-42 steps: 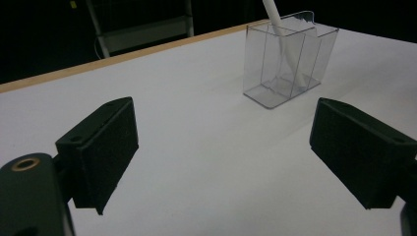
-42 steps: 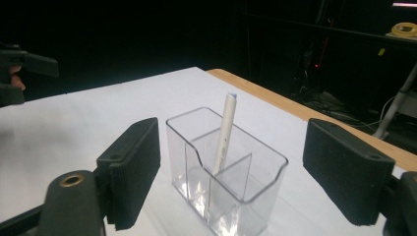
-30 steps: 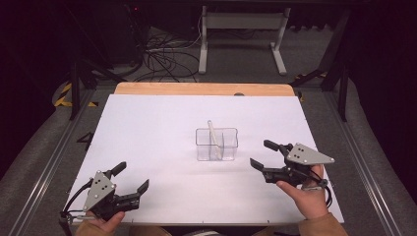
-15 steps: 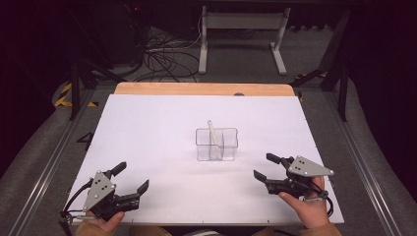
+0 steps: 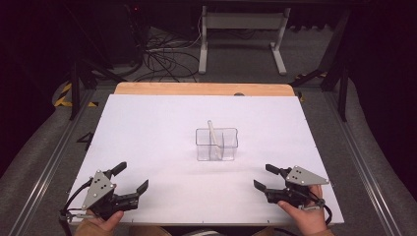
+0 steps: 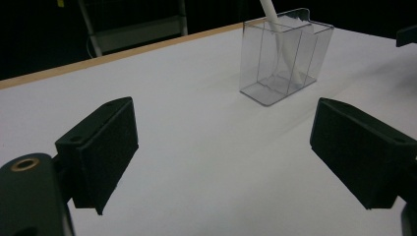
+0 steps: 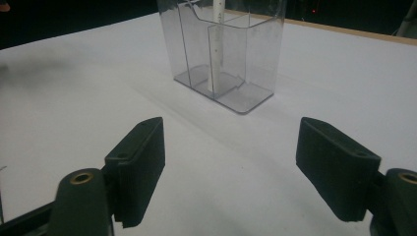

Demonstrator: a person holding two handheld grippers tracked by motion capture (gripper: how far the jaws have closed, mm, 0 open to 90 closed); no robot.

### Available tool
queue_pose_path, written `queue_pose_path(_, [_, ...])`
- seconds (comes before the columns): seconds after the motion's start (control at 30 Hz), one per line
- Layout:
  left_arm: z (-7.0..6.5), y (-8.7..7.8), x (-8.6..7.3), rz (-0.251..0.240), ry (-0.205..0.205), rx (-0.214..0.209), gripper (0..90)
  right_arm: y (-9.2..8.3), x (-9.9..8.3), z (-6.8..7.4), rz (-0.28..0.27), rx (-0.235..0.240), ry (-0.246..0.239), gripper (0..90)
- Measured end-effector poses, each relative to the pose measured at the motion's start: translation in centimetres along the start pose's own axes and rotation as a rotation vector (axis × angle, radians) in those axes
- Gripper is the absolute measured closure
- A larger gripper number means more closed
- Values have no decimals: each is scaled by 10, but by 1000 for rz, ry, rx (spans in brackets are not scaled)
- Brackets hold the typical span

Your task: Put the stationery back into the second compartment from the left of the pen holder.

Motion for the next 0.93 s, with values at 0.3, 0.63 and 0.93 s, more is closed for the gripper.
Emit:
queue_pose_path(0.3, [8,2,-6,7,8,19,119,3,-8,-2,0,-18,1,274])
queue_pose_path(0.63, [8,2,-6,5,12,19,119,2,-6,-4,-6,-24,-13,265])
queue_pose_path(0.93, [9,2,-8,12,38,27,120,1,-4,-6,-15,-41,-9,266])
Point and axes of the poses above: each handheld gripper's, and its own axes: y roughly forward along the jaws, x roughly out of its top, z roughly to its left, the point moved 9 cm from there along y, roughly forward along the jaws, and after that the axes turned 15 degrees about -z, right-handed, at the moved point
